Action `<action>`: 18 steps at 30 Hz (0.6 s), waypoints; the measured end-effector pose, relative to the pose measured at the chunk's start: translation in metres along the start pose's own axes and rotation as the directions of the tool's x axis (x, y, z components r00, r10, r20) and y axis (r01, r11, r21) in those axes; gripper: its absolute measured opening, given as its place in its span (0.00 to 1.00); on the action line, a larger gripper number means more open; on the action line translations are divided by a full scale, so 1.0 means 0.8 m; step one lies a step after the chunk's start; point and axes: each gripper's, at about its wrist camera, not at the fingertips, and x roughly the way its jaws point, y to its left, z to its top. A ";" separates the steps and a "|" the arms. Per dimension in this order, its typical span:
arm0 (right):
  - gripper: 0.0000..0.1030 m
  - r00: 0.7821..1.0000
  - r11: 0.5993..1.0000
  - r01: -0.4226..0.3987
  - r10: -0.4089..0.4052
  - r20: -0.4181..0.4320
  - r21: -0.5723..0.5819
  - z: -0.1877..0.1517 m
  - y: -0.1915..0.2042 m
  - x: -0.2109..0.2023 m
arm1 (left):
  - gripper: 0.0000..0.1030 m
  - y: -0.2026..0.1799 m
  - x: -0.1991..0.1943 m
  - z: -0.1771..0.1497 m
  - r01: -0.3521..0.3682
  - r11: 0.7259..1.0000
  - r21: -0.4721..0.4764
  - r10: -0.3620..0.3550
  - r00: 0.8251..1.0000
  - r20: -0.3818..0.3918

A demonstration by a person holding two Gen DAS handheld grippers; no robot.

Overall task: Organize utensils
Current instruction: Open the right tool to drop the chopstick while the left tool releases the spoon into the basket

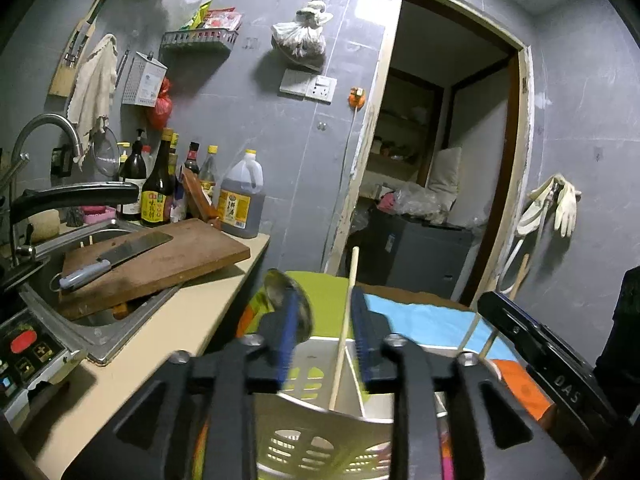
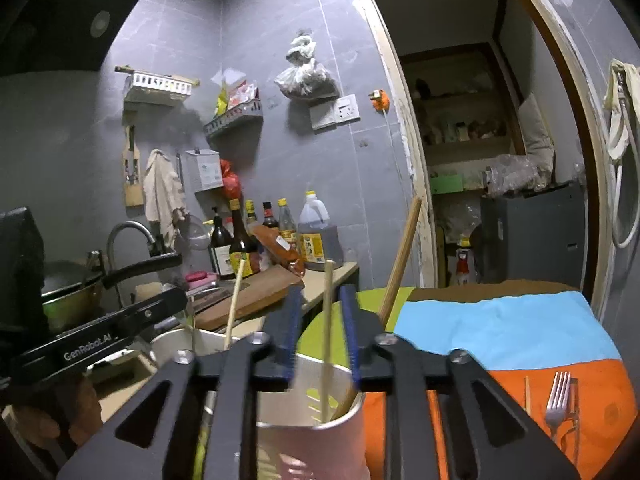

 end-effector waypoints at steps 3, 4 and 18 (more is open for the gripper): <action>0.28 1.000 1.000 0.005 -0.004 0.020 -0.022 0.006 0.001 -0.012 | 0.35 -0.002 -0.007 0.006 0.002 1.000 -0.001 -0.002 1.000 0.011; 0.30 1.000 1.000 0.006 -0.005 0.022 -0.028 0.007 0.001 -0.016 | 0.35 -0.004 -0.010 0.008 -0.001 1.000 0.007 0.001 1.000 0.016; 0.93 0.988 0.993 0.121 -0.121 0.093 0.003 0.035 -0.044 -0.086 | 0.76 -0.057 -0.042 0.020 0.083 0.996 0.028 -0.085 0.993 0.080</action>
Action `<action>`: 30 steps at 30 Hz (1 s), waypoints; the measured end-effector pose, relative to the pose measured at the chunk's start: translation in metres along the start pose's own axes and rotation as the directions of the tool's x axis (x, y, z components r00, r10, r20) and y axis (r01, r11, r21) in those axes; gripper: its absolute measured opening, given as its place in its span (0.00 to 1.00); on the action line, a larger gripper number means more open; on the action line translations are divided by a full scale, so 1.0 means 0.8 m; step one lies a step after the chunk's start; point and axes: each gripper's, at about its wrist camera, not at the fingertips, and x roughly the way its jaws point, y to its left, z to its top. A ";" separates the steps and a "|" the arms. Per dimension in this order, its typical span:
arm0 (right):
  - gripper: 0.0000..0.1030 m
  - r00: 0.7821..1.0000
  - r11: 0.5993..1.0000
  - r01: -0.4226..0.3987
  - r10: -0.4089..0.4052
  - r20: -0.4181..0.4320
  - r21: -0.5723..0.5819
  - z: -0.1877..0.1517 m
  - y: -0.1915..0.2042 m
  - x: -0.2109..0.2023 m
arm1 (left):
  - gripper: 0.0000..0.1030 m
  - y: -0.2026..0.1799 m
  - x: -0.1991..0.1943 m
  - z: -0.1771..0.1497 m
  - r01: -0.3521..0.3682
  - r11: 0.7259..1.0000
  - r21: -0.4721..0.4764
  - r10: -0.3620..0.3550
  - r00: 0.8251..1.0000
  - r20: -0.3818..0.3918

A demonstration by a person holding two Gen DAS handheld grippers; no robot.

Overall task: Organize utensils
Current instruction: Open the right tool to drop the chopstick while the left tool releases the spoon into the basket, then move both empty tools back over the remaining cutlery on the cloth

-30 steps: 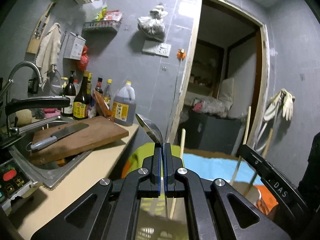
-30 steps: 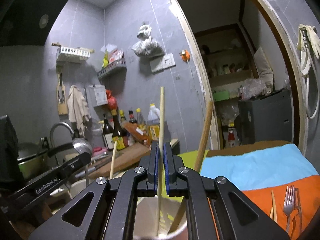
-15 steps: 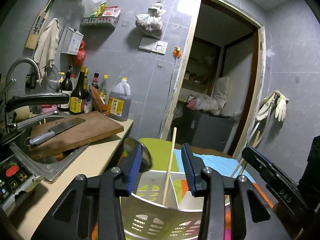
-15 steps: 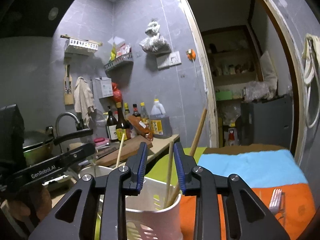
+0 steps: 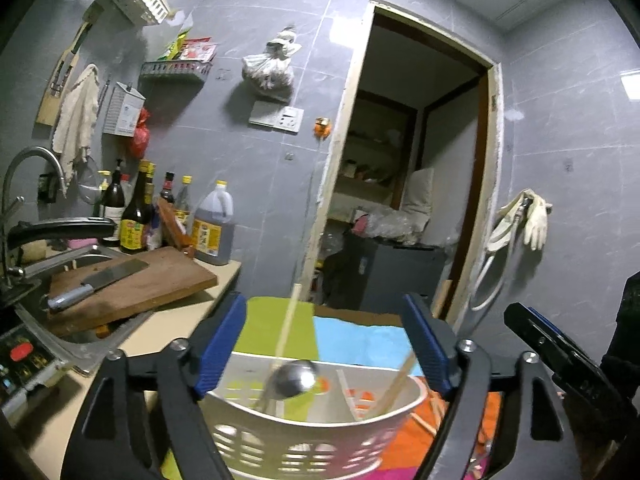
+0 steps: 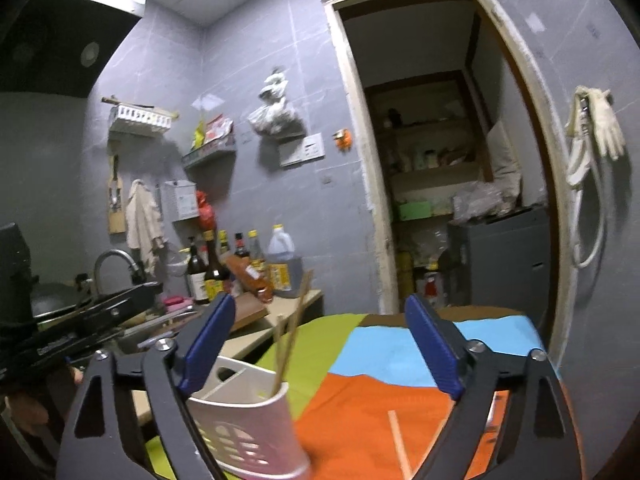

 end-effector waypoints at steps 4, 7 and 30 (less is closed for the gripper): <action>1.00 0.998 0.998 0.057 -0.057 0.025 -0.008 0.007 -0.022 -0.025 | 0.82 -0.025 0.002 -0.004 0.025 1.000 0.004 -0.025 1.000 -0.006; 1.00 0.995 0.995 0.101 -0.100 0.020 -0.018 0.011 -0.040 -0.039 | 0.90 -0.046 0.003 -0.011 0.050 0.999 0.009 -0.050 0.999 -0.011; 0.99 0.924 0.965 0.259 -0.261 -0.278 -0.045 -0.041 -0.178 -0.046 | 0.89 -0.189 0.073 -0.100 0.202 0.967 0.153 -0.147 0.939 -0.311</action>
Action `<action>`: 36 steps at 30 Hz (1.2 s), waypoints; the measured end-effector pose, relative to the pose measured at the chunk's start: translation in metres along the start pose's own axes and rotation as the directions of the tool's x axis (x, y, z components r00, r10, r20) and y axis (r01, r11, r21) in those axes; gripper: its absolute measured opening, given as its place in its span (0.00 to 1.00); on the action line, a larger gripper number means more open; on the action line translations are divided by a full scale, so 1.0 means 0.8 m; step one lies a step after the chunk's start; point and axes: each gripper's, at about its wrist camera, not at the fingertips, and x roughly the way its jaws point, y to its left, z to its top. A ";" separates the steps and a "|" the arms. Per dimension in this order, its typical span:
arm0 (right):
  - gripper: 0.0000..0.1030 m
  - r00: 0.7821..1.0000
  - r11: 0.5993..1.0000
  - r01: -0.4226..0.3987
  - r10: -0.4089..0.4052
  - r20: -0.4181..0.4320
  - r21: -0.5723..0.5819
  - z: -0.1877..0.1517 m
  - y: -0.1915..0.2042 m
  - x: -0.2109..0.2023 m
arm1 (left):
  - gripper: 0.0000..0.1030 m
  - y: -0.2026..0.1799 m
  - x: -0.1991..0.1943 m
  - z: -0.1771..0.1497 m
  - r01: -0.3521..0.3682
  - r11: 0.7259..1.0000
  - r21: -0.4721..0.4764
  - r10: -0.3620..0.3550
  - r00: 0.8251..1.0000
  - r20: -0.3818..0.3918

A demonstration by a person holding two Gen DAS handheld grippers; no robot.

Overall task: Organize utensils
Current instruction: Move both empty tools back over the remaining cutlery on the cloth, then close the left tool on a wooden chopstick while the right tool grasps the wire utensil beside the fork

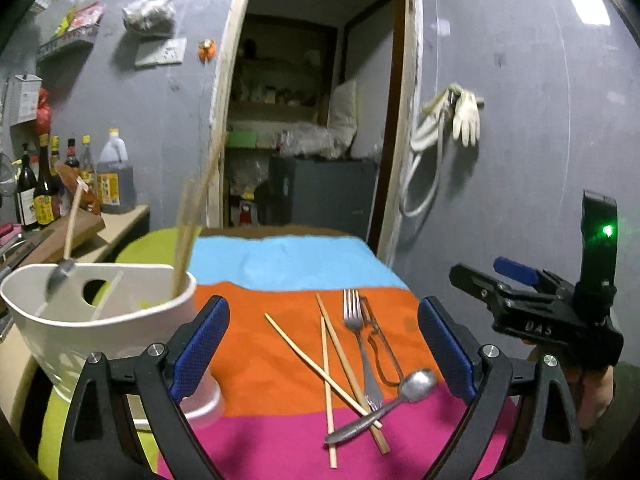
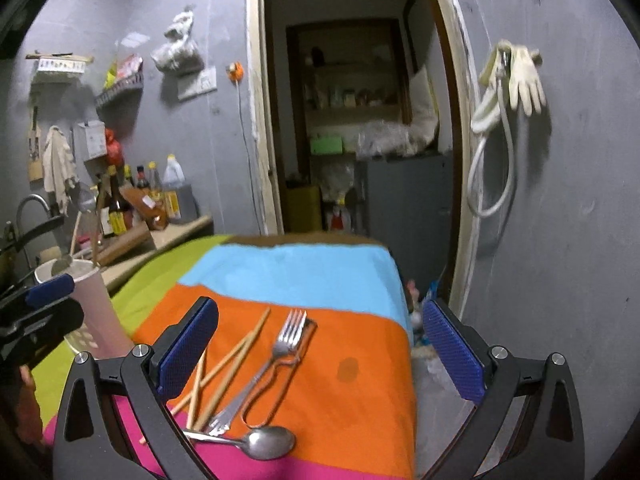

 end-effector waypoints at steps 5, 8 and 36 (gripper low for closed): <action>0.85 0.995 0.999 -0.030 0.032 -0.097 0.027 -0.006 -0.012 0.026 | 0.78 -0.005 0.034 -0.006 0.010 1.000 -0.007 -0.011 0.994 -0.113; 0.79 0.984 0.998 -0.045 0.052 -0.171 0.044 -0.011 -0.018 0.048 | 0.64 -0.004 0.054 -0.011 -0.002 1.000 0.008 0.003 0.985 -0.175; 0.35 0.838 0.990 -0.079 0.130 -0.529 0.118 -0.027 -0.011 0.183 | 0.12 0.060 0.191 -0.029 -0.069 0.978 -0.197 -0.056 0.820 -0.569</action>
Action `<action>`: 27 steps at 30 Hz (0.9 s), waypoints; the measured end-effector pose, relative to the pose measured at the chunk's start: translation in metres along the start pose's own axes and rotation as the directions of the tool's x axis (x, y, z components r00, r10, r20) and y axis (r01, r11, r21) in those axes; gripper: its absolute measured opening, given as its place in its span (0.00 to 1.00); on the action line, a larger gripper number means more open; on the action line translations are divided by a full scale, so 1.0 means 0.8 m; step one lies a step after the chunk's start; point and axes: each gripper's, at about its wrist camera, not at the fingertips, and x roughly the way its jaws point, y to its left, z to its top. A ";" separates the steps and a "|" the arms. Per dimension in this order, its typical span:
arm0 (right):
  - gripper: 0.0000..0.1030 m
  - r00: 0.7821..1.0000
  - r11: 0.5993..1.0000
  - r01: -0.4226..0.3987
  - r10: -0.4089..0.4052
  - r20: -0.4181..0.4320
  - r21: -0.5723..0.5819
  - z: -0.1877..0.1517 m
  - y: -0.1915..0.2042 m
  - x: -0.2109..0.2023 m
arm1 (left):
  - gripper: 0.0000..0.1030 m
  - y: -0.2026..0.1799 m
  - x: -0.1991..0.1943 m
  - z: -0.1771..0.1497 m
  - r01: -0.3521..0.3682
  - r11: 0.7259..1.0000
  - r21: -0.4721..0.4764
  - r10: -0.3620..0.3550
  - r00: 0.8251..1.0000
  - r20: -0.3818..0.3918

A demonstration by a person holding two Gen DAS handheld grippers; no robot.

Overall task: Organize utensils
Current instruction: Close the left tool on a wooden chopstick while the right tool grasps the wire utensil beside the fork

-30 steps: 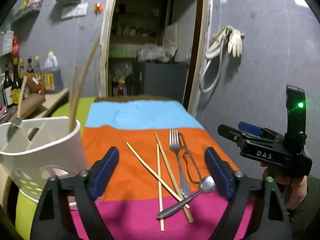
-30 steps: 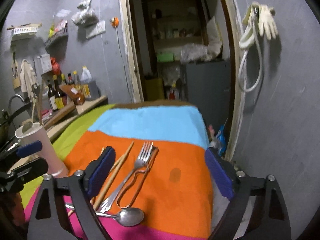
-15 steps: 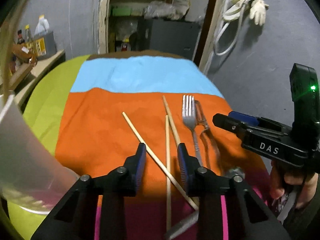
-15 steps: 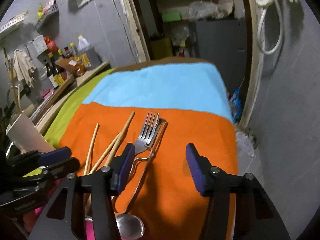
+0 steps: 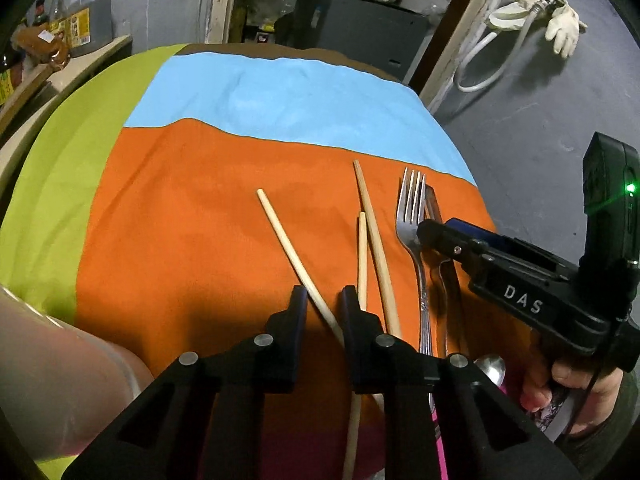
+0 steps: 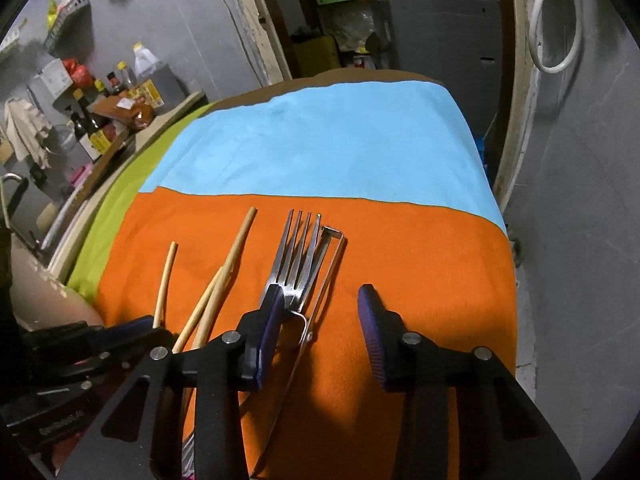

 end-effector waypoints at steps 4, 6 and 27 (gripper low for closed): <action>0.35 0.998 0.998 0.051 -0.051 -0.020 -0.041 0.004 0.010 0.004 | 0.06 -0.002 -0.003 0.000 0.006 1.000 -0.011 -0.006 1.000 -0.012; 0.29 0.998 0.997 0.054 -0.055 -0.022 -0.050 0.003 0.010 0.004 | 0.02 -0.004 -0.001 -0.001 0.015 1.000 -0.012 -0.015 1.000 -0.025; 0.15 0.980 0.972 -0.158 0.134 0.144 0.173 -0.033 -0.020 -0.061 | 0.02 -0.025 -0.075 -0.040 0.059 0.996 0.063 -0.073 0.969 0.238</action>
